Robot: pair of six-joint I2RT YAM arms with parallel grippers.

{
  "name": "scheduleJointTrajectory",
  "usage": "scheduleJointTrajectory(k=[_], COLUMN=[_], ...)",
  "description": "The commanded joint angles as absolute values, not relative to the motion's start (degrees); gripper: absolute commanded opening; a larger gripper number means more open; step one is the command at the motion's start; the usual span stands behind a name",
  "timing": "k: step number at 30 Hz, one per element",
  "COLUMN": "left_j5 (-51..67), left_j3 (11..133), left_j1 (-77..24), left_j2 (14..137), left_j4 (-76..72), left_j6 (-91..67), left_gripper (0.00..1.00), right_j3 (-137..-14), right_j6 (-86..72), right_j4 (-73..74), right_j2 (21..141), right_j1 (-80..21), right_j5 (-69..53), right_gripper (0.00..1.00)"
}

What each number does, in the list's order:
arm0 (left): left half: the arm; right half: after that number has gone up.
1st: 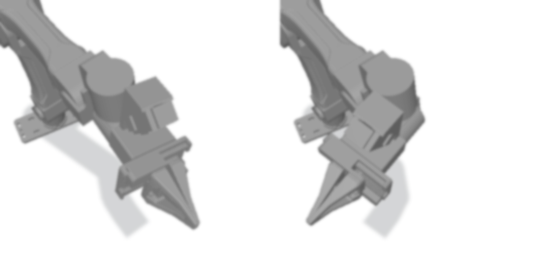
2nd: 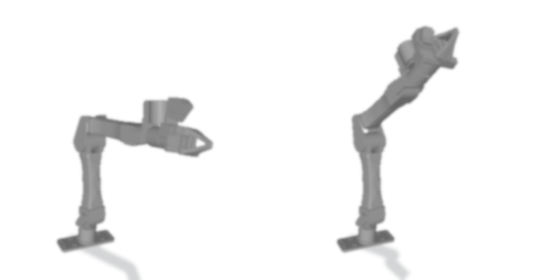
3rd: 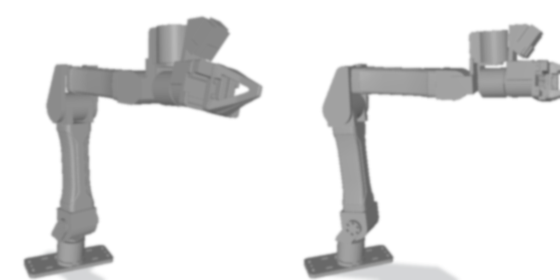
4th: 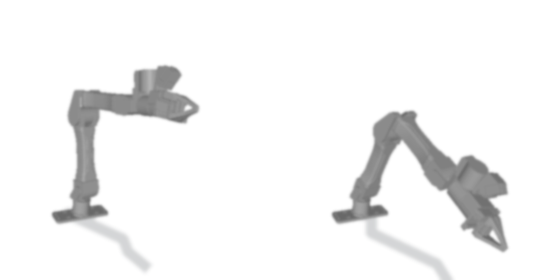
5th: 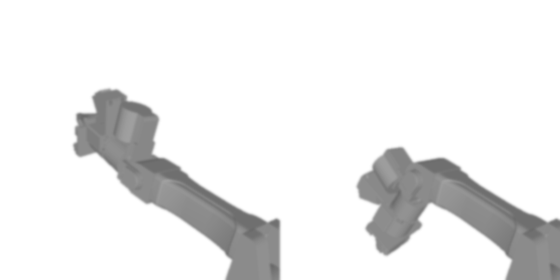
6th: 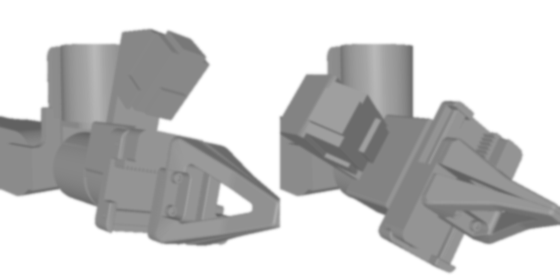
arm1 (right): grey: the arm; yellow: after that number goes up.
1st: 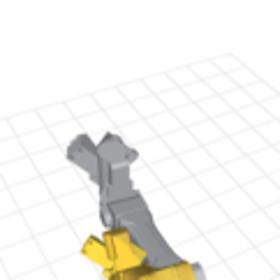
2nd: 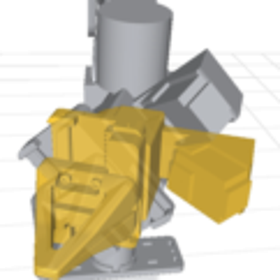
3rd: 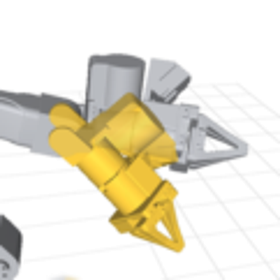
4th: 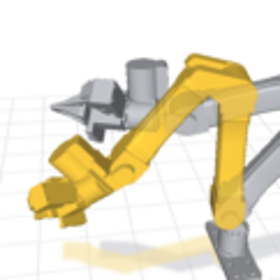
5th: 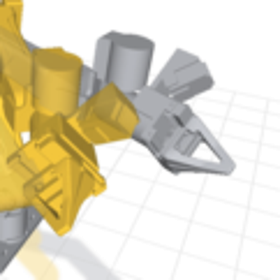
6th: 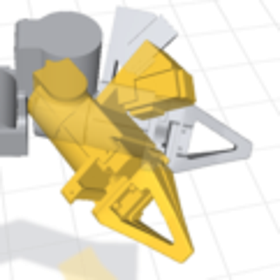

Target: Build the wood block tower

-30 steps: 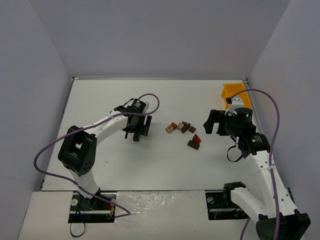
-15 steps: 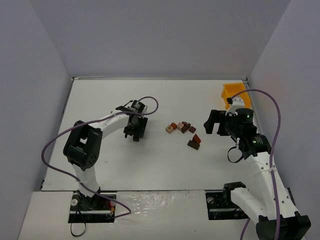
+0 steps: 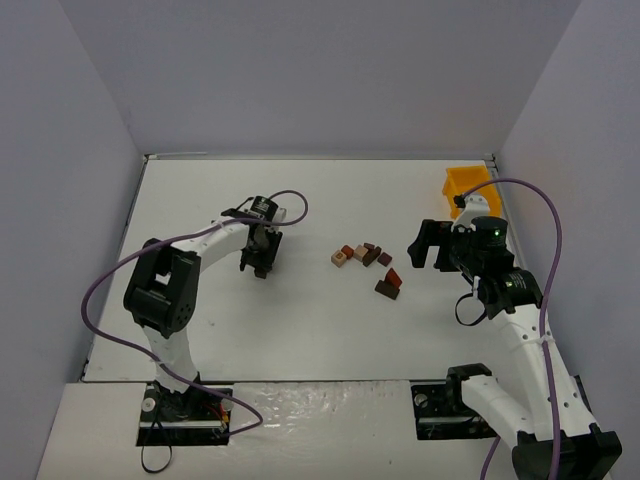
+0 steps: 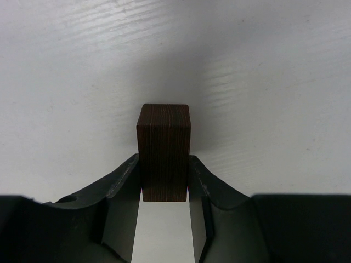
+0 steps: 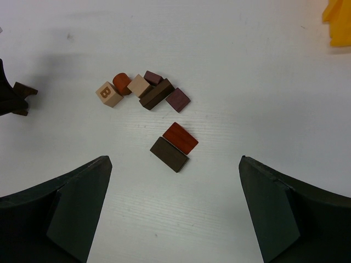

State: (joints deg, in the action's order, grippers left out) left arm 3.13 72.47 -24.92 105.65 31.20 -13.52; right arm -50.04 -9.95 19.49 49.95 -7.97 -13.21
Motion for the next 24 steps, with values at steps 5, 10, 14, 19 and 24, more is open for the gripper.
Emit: scheduleJointTrajectory(k=[5,10,14,19,24], left_j5=[9.6,11.99,12.88,15.6,20.19], left_j3=[77.85,79.98,81.92,83.4,85.69], left_j1=[-19.95,-18.1,-17.8,-16.23,-14.05], left_j2=[102.27,104.38,106.82,109.26,110.73], left_j4=[30.92,32.0,32.91,33.0,34.35], left_j6=[4.91,11.37,17.73,23.79,27.42], left_gripper=[0.0,0.0,0.0,0.0,0.01], right_j3=[-51.75,-52.27,-52.68,-53.12,-53.78], right_j6=[-9.84,-9.46,-9.11,-8.52,-7.92], right_j4=[16.35,16.35,16.35,16.35,16.4], right_j2=[49.61,49.95,50.09,51.03,51.93], right_j1=[-8.37,-8.38,-8.4,-8.42,-8.38], right_j5=[-14.12,-14.24,-14.4,-14.72,-14.89], right_gripper=[1.0,1.0,1.0,1.0,1.0])
